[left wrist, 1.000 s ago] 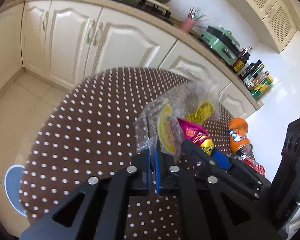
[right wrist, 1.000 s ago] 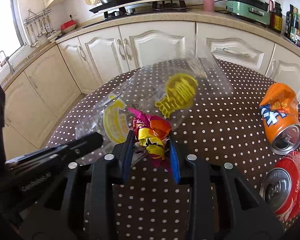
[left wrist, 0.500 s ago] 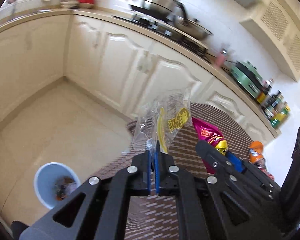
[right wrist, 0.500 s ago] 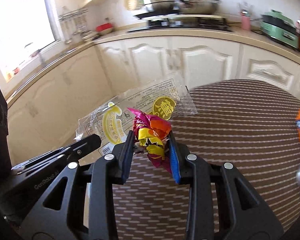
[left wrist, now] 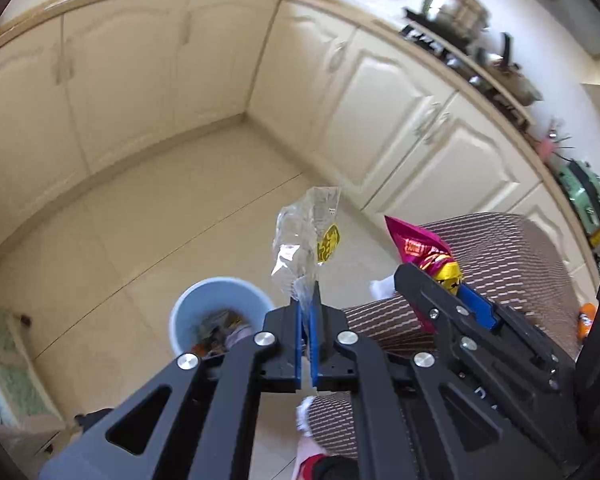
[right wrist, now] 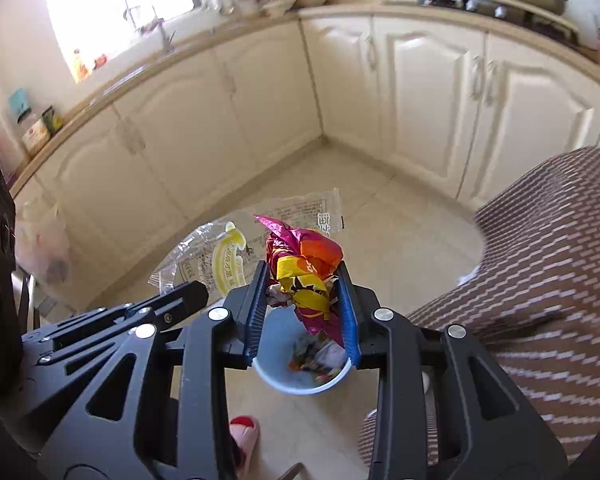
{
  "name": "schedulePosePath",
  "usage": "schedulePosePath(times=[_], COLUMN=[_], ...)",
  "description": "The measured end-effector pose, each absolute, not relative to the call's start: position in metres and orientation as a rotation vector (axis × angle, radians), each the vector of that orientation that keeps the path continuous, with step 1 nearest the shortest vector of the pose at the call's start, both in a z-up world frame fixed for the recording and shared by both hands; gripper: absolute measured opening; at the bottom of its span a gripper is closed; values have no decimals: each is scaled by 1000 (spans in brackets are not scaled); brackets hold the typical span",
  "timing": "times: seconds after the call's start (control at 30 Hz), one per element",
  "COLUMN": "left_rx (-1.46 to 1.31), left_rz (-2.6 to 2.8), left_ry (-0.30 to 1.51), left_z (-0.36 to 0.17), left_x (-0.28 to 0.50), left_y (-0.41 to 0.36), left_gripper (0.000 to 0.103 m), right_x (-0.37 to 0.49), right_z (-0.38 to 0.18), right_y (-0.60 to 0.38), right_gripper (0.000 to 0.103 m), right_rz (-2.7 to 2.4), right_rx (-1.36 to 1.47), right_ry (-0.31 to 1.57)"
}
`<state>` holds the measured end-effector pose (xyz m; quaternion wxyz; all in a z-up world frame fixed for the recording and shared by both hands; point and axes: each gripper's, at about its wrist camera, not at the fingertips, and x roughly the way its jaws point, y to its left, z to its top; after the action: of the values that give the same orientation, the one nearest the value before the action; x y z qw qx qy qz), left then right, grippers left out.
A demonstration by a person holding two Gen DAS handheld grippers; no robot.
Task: Collect trash
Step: 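Carry the clear bag and candy wrapper over the blue bin and open the left tool, then open the right tool over the bin to drop the pink candy wrapper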
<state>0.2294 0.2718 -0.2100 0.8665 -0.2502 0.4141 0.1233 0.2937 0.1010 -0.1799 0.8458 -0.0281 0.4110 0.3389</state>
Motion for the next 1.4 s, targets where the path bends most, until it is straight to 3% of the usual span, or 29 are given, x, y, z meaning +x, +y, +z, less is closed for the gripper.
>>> schedulePosePath(times=[0.57,0.77,1.4], left_rx=[-626,-692,-666], left_rz=[313,321,415], left_ry=[1076,1117,1124], left_z=[-294,-317,-318], left_x=[259,272,260], left_y=[331,342,358], left_gripper=[9,37,38], right_x=[315,320,326], right_z=[-268,-282,-292], right_y=[159,163,184], right_gripper=[32,32,34], right_rz=[709,692,713], right_rx=[-73,-53,-52], right_ry=[1062,1099,1113])
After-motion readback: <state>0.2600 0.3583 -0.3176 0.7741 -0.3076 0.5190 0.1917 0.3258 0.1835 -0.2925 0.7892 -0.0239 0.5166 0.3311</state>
